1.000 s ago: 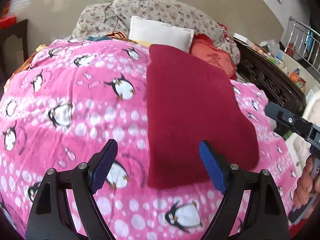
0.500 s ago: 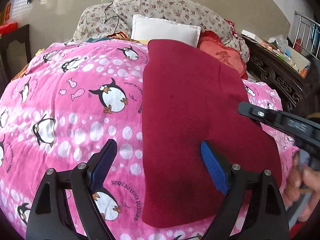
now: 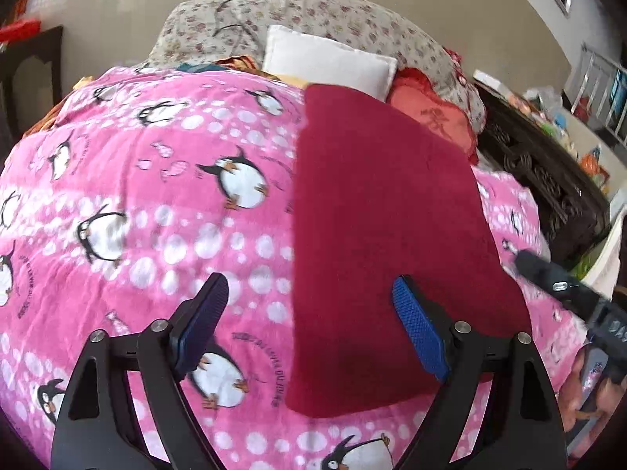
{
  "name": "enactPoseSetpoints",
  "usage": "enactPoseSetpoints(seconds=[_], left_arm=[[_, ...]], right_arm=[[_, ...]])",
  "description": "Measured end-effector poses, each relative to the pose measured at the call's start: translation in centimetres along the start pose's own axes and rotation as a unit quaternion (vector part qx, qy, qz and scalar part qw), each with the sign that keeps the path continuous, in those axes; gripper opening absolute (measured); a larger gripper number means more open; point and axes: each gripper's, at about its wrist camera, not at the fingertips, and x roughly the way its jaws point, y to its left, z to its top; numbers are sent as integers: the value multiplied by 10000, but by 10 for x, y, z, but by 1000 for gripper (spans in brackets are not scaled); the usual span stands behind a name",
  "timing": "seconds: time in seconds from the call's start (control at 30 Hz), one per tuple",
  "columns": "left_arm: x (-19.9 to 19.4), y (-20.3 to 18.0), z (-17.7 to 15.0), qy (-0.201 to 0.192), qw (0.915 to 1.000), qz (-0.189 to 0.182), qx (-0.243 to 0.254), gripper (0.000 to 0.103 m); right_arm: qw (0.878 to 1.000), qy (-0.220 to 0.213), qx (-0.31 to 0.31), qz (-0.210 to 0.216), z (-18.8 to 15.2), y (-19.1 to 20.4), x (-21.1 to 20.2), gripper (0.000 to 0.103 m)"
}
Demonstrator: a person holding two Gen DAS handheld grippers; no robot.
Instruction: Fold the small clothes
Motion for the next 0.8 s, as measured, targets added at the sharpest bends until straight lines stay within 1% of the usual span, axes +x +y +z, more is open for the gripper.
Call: enactPoseSetpoints(seconds=[0.03,0.07,0.13,0.2,0.3,0.37,0.43,0.57,0.7,0.8], left_arm=[[0,3,2,0,10000,18,-21,86],[2,5,3,13,10000,51,-10,86],[3,6,4,36,10000,35,-23,86],[3,6,4,26,10000,36,-57,86],[4,3,3,3,10000,74,-15,86],[5,1,3,24,10000,51,-7,86],[6,0,4,36,10000,-1,-14,86],[7,6,7,7,9998,-116,-145,86],[16,13,9,175,9981,-413,-420,86],[20,10,10,270,9972,-582,-372,86]], right_arm=[[9997,-115,102,-168,1,-8,-3,78],[9994,-101,253,-223,1,-17,-2,78],[9980,73,618,-56,-1,-32,4,78],[9959,116,882,154,-5,-38,7,78],[9968,101,791,98,-7,-31,8,78],[9976,112,672,98,-5,-24,9,78],[9980,93,624,13,-1,-21,11,78],[9977,74,657,-128,6,-31,16,80],[9953,70,965,30,0,-45,21,85],[9924,-36,1203,257,-3,-57,25,87]])
